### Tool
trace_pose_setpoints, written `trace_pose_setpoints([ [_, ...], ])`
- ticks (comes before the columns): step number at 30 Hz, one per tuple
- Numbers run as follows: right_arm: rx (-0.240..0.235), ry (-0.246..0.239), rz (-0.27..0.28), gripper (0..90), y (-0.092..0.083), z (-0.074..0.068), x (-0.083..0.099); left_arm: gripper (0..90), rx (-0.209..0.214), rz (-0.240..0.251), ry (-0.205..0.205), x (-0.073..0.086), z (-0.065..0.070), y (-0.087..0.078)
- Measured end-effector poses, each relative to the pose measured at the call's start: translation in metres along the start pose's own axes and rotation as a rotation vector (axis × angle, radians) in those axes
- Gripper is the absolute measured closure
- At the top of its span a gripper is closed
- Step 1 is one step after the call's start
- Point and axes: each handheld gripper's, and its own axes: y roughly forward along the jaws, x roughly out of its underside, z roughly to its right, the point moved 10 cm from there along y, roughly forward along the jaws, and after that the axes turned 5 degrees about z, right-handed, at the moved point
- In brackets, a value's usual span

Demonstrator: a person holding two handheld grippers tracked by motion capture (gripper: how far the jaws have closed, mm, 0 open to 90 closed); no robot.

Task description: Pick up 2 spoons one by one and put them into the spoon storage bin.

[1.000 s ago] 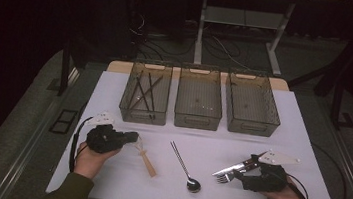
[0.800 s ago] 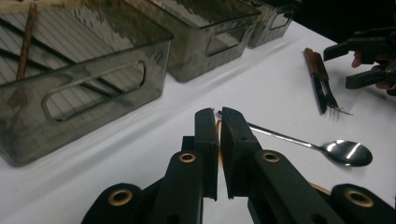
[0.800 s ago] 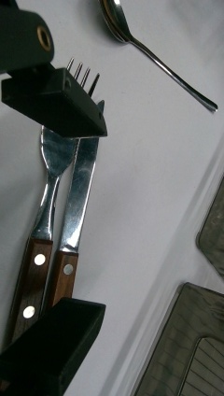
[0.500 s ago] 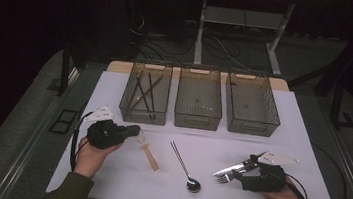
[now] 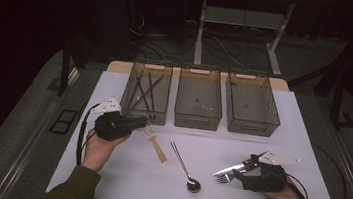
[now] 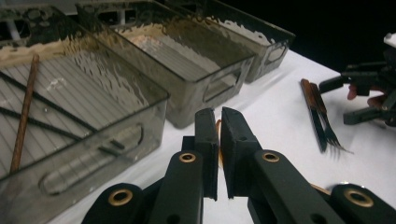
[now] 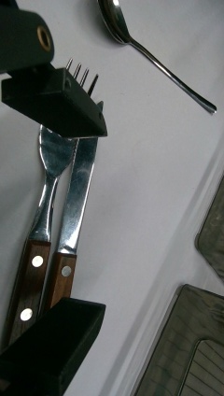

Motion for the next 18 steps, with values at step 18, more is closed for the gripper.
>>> trace_pose_setpoints([
  [18, 0.000, 0.003, -0.004, 12.2, 0.000, 0.000, 0.000, 85.8, -0.013, 0.033, 0.011, -0.024, -0.001, 0.035],
])
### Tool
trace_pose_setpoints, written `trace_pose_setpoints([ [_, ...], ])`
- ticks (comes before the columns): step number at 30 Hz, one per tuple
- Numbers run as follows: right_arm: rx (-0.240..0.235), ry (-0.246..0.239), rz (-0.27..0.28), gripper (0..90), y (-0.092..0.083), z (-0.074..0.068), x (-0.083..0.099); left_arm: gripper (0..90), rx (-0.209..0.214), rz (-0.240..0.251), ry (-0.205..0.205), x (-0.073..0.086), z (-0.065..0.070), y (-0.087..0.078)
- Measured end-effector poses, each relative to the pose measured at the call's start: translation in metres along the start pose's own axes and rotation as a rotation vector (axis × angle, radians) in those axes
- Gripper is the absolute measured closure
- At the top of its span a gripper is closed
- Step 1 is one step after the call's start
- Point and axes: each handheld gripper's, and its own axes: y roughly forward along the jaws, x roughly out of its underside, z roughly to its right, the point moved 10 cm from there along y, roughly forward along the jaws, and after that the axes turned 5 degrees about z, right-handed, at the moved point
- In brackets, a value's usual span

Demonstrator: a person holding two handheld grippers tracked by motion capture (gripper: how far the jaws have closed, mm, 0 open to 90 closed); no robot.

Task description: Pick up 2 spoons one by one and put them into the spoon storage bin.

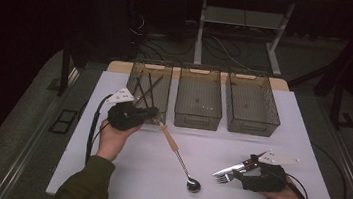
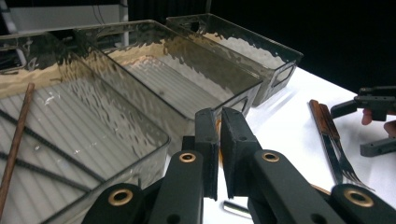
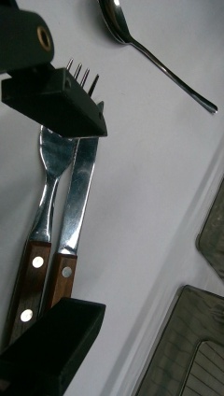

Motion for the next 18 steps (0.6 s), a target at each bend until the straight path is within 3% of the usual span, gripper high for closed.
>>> trace_pose_setpoints([
  [18, 0.001, 0.011, 0.000, 12.2, -0.001, 0.000, 0.000, 85.8, 0.015, 0.007, 0.015, -0.018, 0.004, 0.044],
])
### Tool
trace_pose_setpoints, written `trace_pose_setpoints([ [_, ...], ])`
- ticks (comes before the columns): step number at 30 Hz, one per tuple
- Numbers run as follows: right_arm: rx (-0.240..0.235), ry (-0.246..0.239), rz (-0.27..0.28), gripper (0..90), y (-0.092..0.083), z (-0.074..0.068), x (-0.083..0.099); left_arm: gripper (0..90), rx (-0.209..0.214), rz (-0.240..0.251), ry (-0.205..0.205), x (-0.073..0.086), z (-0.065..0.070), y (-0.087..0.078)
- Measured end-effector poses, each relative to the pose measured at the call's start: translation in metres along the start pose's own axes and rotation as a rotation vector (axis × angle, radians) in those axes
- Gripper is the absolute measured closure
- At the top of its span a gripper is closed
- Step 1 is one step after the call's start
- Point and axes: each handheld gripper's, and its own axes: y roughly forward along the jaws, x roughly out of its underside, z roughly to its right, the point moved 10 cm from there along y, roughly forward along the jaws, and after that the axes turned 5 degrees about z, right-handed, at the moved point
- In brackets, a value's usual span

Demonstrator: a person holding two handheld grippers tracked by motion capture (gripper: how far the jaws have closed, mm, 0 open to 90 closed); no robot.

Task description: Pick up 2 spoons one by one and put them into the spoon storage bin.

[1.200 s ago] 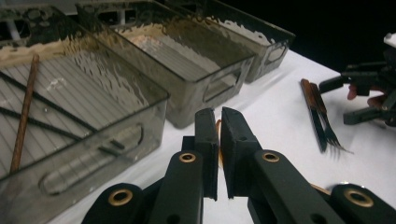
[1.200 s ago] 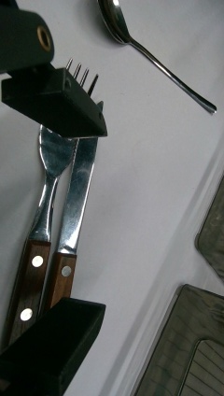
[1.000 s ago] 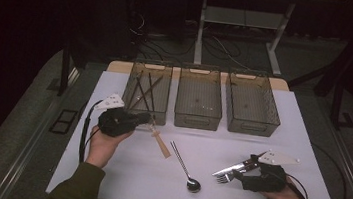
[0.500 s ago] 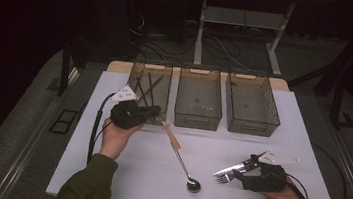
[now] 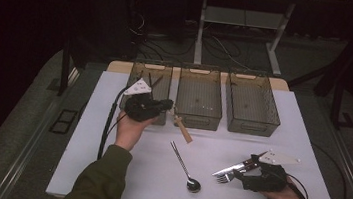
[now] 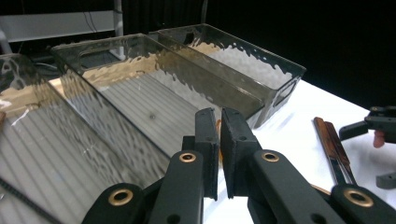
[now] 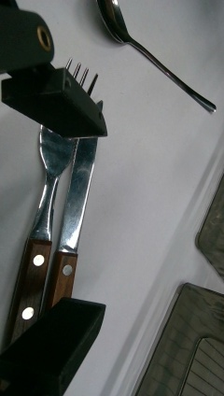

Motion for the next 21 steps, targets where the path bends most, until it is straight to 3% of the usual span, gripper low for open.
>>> trace_pose_setpoints([
  [7, -0.002, -0.006, 0.004, 12.3, 0.000, 0.000, -0.001, 85.9, -0.012, -0.002, 0.002, -0.013, -0.003, 0.019],
  [21, -0.005, -0.007, 0.013, 12.2, -0.001, -0.001, -0.002, 85.8, -0.075, -0.026, -0.039, -0.034, -0.022, 0.068],
])
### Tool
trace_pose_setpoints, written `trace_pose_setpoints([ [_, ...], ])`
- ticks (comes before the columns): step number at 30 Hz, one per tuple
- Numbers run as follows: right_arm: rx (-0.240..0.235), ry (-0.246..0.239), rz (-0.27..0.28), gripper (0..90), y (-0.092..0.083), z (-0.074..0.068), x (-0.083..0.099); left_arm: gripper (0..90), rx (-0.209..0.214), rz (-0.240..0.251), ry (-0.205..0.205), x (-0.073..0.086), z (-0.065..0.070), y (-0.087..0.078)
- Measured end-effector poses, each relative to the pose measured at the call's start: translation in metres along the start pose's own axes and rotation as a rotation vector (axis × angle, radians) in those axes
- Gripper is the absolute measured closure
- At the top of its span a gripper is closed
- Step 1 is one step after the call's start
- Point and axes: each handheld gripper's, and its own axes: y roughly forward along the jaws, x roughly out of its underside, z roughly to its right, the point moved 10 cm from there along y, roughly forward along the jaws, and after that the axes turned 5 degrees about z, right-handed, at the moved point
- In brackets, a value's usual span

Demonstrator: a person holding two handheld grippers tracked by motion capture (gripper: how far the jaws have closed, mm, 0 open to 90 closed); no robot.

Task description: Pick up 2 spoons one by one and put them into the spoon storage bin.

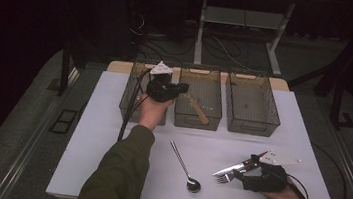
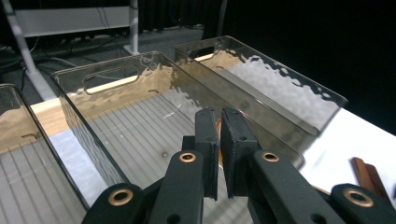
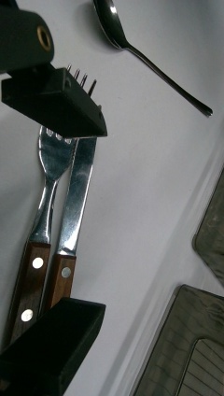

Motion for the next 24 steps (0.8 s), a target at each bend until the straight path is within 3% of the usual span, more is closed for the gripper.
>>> trace_pose_setpoints([
  [8, -0.009, 0.004, 0.004, 12.2, -0.001, -0.001, -0.001, 85.8, -0.049, -0.004, -0.037, -0.006, -0.012, 0.021],
  [16, -0.012, 0.006, 0.009, 12.3, -0.002, -0.002, -0.002, 85.8, -0.137, -0.054, 0.015, 0.006, -0.018, 0.039],
  [24, -0.011, 0.007, 0.009, 12.2, -0.002, -0.002, -0.002, 85.7, -0.163, -0.115, 0.057, 0.022, -0.015, 0.051],
])
